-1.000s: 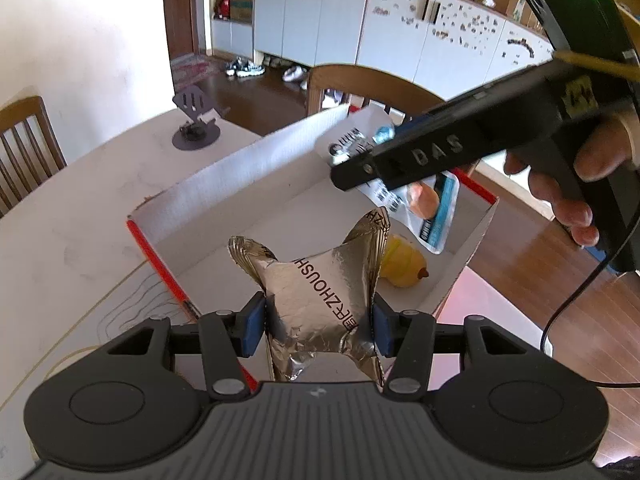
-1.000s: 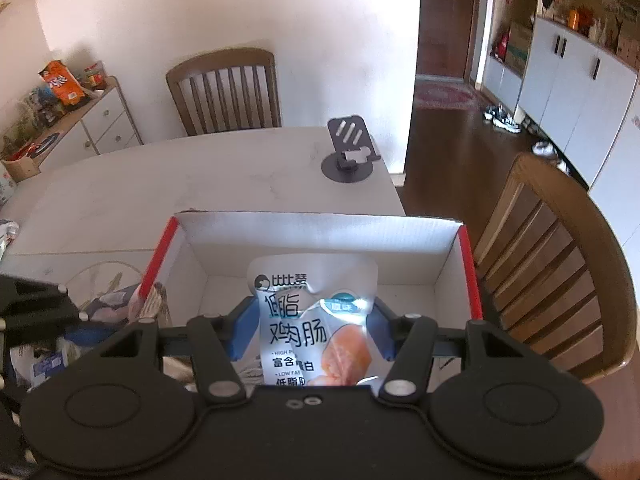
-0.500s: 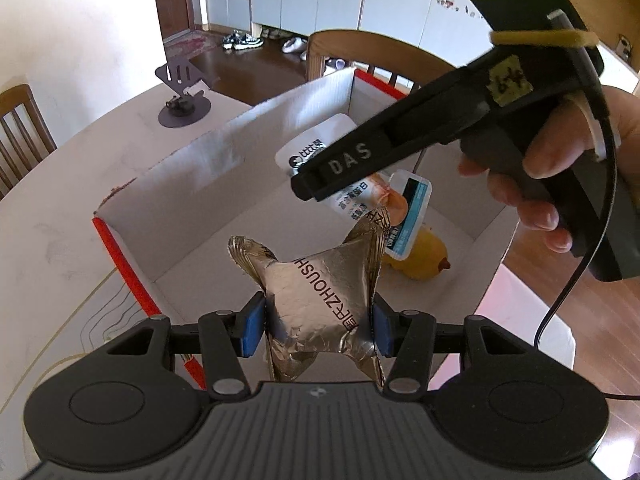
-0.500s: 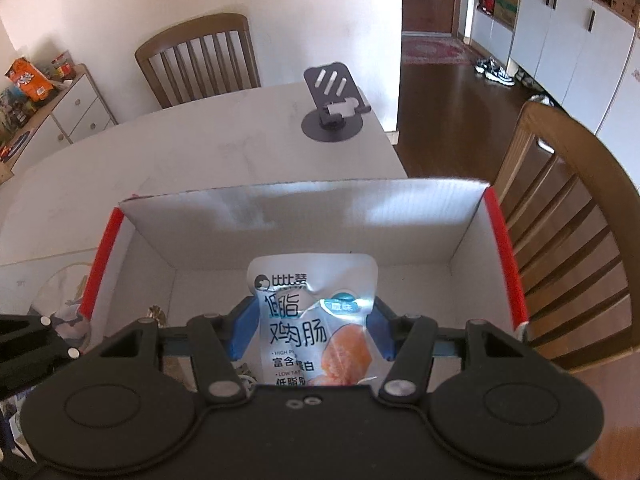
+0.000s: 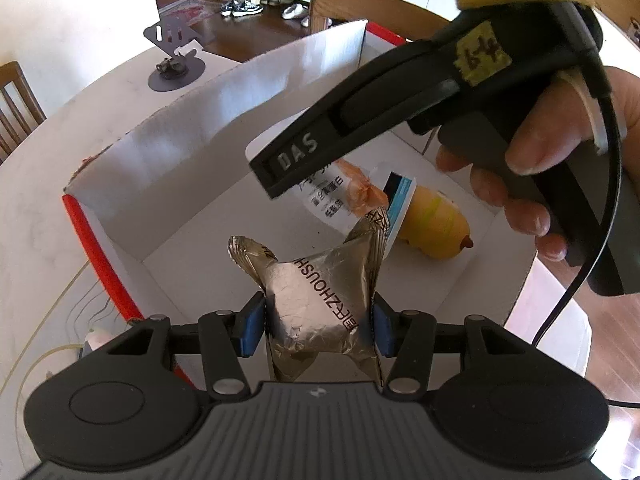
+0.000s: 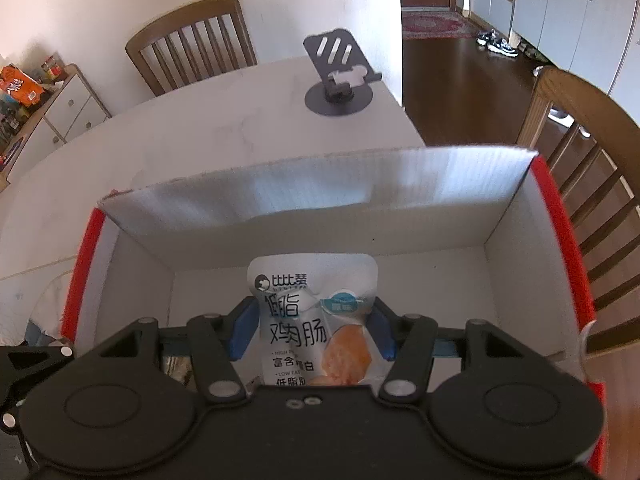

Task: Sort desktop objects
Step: 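Lower the sausage pouch into the box and open the right tool, then open the left tool to drop the foil bag into the box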

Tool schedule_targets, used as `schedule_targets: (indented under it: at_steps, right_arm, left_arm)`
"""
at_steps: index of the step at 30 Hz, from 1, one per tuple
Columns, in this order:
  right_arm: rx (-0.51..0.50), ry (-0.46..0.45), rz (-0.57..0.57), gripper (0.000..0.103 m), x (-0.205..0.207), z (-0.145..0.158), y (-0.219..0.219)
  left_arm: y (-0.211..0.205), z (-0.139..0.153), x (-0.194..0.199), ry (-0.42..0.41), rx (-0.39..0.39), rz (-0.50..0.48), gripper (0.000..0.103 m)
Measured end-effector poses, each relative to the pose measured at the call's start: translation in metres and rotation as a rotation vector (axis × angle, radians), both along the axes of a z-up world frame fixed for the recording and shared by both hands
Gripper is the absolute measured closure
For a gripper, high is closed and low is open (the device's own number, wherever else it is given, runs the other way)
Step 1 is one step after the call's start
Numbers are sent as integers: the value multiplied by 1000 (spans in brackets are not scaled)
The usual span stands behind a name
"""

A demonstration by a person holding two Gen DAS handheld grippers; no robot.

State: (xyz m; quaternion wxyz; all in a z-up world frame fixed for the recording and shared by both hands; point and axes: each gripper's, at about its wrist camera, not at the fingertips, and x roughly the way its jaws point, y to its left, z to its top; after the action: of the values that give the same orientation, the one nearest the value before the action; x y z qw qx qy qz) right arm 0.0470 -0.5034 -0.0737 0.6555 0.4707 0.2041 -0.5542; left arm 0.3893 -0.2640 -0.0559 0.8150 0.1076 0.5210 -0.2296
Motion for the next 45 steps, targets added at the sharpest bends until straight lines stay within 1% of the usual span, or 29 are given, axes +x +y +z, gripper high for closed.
schedule_targets:
  at_steps: [3, 12, 13, 15, 17, 20, 21, 22, 23, 27, 30, 33, 34, 35, 36, 37, 38, 42, 45]
  right_arm:
    - [19, 1, 11, 45, 4, -7, -2]
    - [61, 17, 24, 45, 9, -13, -4]
    - [70, 16, 18, 46, 8, -14, -5]
    - [81, 14, 16, 50, 9, -15, -6]
    - [87, 8, 13, 50, 8, -16, -7]
    - [85, -4, 14, 48, 6, -16, -6]
    - [85, -5, 13, 45, 6, -16, -6]
    - [82, -10, 11, 41, 5, -15, -5]
    - [78, -13, 7, 39, 4, -14, -4]
    - [69, -11, 0, 33, 2, -12, -1]
    - [63, -17, -12, 31, -1, -10, 3]
    - [51, -26, -21, 29, -5, -4, 9]
    - [44, -26, -23, 29, -6, -1, 10]
    - [38, -27, -25, 28, -7, 1, 12]
    - [31, -29, -26, 27, -9, 4, 14]
    - [25, -31, -26, 26, -10, 7, 16]
    - [20, -31, -27, 26, -12, 9, 19]
    - [6, -29, -31, 26, -14, 19, 27]
    - [-3, -30, -35, 25, -14, 21, 25]
  left_arm:
    - [-4, -2, 2, -2, 21, -15, 50]
    - [-10, -16, 7, 60, 26, -36, 50]
    - [-11, -17, 8, 66, 27, -36, 50]
    - [-11, -19, 9, 75, 33, -33, 50]
    - [-13, -21, 10, 93, 44, -34, 49]
    - [-13, -23, 10, 104, 47, -40, 48]
    - [-13, -24, 10, 108, 45, -40, 48]
    - [-12, -24, 10, 108, 46, -41, 48]
    - [-12, -24, 10, 108, 47, -41, 48]
    - [-11, -22, 6, 103, 41, -33, 48]
    - [-7, -19, 4, 97, 20, -24, 47]
    - [-5, -13, 6, 92, -11, -11, 44]
    - [-5, -9, 4, 90, -22, -9, 41]
    - [-4, -6, 2, 91, -40, -10, 35]
    - [-3, -3, 0, 90, -56, -17, 31]
    - [-4, -1, -2, 84, -57, -21, 23]
    - [-6, 1, -1, 73, -48, -21, 19]
    - [-1, 9, -4, 59, -65, -12, 19]
    - [0, 15, -8, 50, -81, 3, 19]
